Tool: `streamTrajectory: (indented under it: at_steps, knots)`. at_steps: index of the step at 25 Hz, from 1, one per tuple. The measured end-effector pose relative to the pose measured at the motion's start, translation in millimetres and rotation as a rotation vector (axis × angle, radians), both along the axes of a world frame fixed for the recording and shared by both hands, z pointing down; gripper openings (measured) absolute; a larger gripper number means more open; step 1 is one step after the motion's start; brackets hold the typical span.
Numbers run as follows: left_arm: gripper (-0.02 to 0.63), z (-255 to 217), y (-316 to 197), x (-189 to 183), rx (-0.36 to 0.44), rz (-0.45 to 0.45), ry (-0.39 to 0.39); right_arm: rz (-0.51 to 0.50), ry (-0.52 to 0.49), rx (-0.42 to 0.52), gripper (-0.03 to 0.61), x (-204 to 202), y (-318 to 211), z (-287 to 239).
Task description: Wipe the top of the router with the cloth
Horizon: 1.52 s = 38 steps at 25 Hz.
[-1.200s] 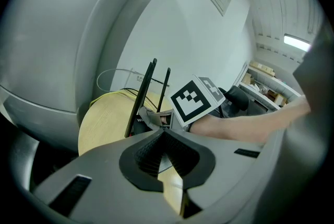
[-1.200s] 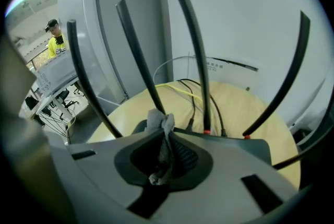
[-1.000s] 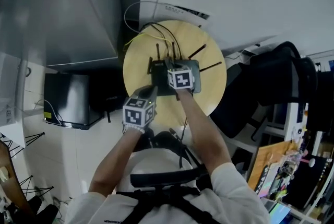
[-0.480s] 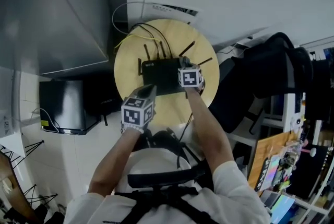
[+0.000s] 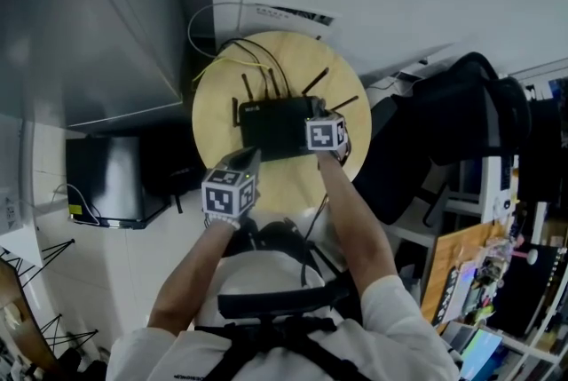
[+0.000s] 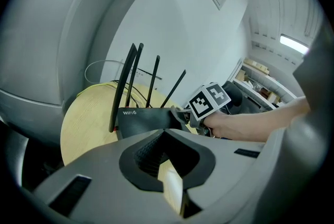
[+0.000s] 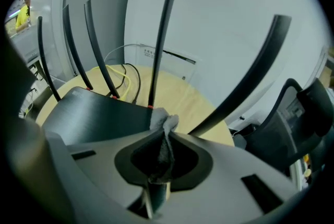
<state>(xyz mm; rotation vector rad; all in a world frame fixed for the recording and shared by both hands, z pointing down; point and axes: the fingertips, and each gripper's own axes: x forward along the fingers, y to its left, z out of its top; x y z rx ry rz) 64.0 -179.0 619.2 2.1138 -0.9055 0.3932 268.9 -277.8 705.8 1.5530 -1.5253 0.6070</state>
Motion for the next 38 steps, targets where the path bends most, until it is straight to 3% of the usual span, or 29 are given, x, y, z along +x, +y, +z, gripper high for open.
streamTrajectory:
  at_steps: [6,11,23,33,38]
  knots:
    - [-0.011,8.0,4.5,-14.3,-0.019,-0.043,-0.009,-0.023,-0.119,-0.006,0.038,-34.5,2.2,-2.2]
    - [-0.011,10.2,7.3,-22.8,-0.025,-0.074,-0.010,-0.106,-0.210,-0.023,0.038,-91.5,11.4,0.5]
    - [-0.011,10.9,12.3,-36.5,-0.027,-0.116,-0.020,-0.246,-0.299,-0.055,0.038,-181.8,31.8,1.5]
    - [-0.011,13.1,24.1,-44.6,-0.038,-0.137,-0.025,-0.291,-0.387,-0.058,0.038,-216.5,42.3,-2.2]
    - [-0.011,14.5,25.3,-48.0,-0.037,-0.142,-0.030,-0.266,-0.429,-0.079,0.038,-219.5,50.7,2.0]
